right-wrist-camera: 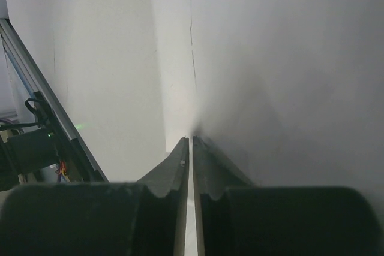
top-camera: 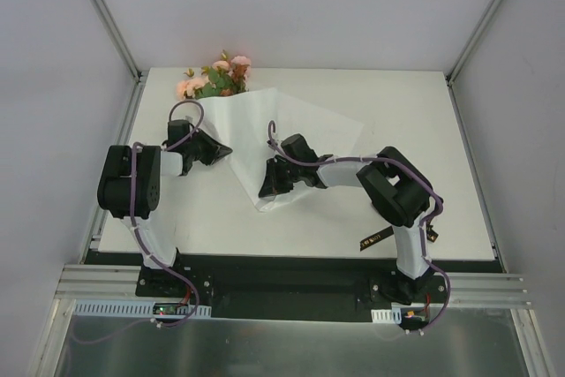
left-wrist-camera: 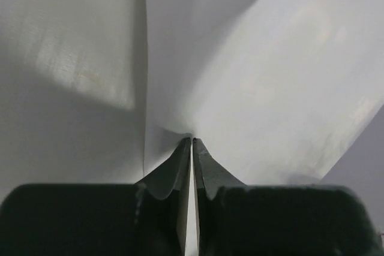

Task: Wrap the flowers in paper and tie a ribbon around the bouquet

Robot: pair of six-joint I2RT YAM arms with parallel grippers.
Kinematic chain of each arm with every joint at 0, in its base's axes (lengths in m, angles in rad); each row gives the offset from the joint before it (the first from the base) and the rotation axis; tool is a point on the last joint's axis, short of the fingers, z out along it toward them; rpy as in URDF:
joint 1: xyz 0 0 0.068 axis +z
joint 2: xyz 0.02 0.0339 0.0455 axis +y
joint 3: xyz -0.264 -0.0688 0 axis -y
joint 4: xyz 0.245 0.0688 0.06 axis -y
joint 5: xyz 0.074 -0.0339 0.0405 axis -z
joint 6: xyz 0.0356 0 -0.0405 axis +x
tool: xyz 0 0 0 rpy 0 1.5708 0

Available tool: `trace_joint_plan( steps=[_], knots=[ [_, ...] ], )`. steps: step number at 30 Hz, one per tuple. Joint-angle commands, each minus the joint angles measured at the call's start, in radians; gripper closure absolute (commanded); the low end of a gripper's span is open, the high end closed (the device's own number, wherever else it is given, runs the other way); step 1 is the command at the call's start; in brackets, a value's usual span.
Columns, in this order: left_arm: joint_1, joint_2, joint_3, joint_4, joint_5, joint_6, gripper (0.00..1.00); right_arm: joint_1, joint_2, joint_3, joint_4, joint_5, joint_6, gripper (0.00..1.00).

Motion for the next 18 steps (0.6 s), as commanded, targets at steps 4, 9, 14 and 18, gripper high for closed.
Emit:
trace_joint_plan(
  steps=[4,9,14,18],
  knots=[
    [0.050,0.071,0.108,-0.048,-0.052,-0.044,1.00,0.011,-0.008,-0.021,0.001,-0.005,0.012,0.98],
    [0.072,0.100,0.197,-0.121,-0.108,-0.018,1.00,0.017,-0.005,-0.024,0.002,-0.003,0.021,0.99],
    [0.099,0.161,0.283,-0.226,-0.160,-0.016,1.00,0.017,-0.005,-0.015,-0.001,-0.012,0.026,0.99],
    [0.113,0.184,0.323,-0.263,-0.223,-0.031,1.00,0.019,-0.016,-0.015,-0.005,-0.015,0.026,0.99]
  ],
)
